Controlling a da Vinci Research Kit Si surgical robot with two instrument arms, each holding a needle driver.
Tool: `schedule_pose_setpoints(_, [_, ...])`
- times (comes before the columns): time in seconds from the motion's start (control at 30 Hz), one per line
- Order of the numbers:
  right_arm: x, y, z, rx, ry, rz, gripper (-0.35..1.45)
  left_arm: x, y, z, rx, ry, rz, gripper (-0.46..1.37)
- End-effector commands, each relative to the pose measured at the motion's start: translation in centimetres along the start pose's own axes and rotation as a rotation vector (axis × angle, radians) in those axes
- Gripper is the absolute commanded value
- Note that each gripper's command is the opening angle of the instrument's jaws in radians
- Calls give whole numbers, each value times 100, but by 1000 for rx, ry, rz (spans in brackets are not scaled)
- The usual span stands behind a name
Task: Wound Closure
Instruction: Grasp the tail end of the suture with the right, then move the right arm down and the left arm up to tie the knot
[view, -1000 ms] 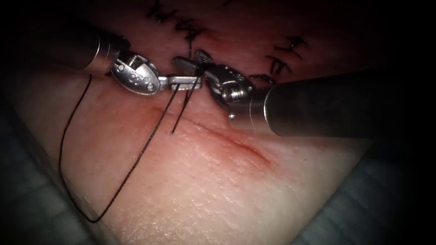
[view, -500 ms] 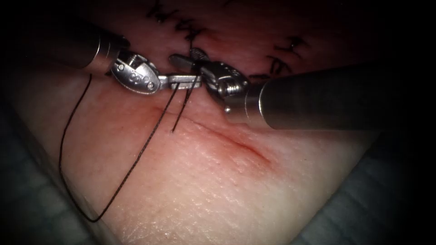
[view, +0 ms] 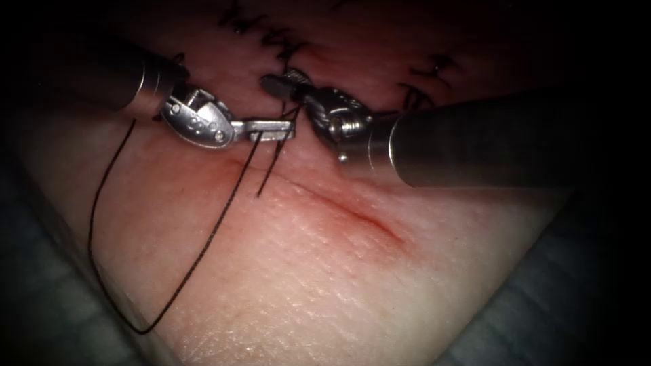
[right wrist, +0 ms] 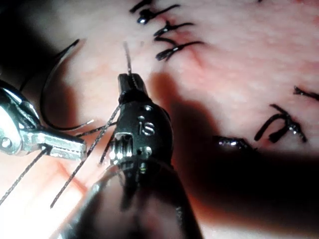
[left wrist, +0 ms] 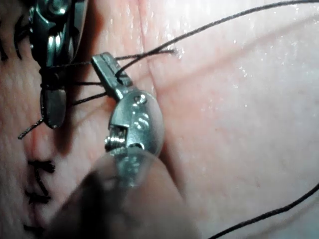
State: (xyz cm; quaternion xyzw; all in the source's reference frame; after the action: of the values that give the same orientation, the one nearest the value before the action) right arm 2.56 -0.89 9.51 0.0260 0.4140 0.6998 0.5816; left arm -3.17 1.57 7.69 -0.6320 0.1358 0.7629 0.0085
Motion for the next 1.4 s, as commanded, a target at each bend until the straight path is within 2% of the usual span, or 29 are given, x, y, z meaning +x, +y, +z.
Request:
schedule_pose_setpoints(0.03, [1, -1, 0, 16, -8, -3, -35, 0, 0, 0, -3, -1, 1, -35])
schedule_pose_setpoints(0.43, [2, -7, -11, 17, -36, -20, -35, -2, -1, -5, -2, -5, -10, -35])
schedule_pose_setpoints(0.73, [1, -18, -15, 27, -5, -42, -35, -5, -5, -9, 15, -27, -38, -35])
schedule_pose_setpoints(1.13, [-3, -35, -23, 32, 4, -58, -35, -6, -6, -12, 44, -67, -131, -35])
schedule_pose_setpoints(1.4, [-10, -51, -33, 39, 12, -93, -35, -7, -10, -16, 56, -82, -133, -35])
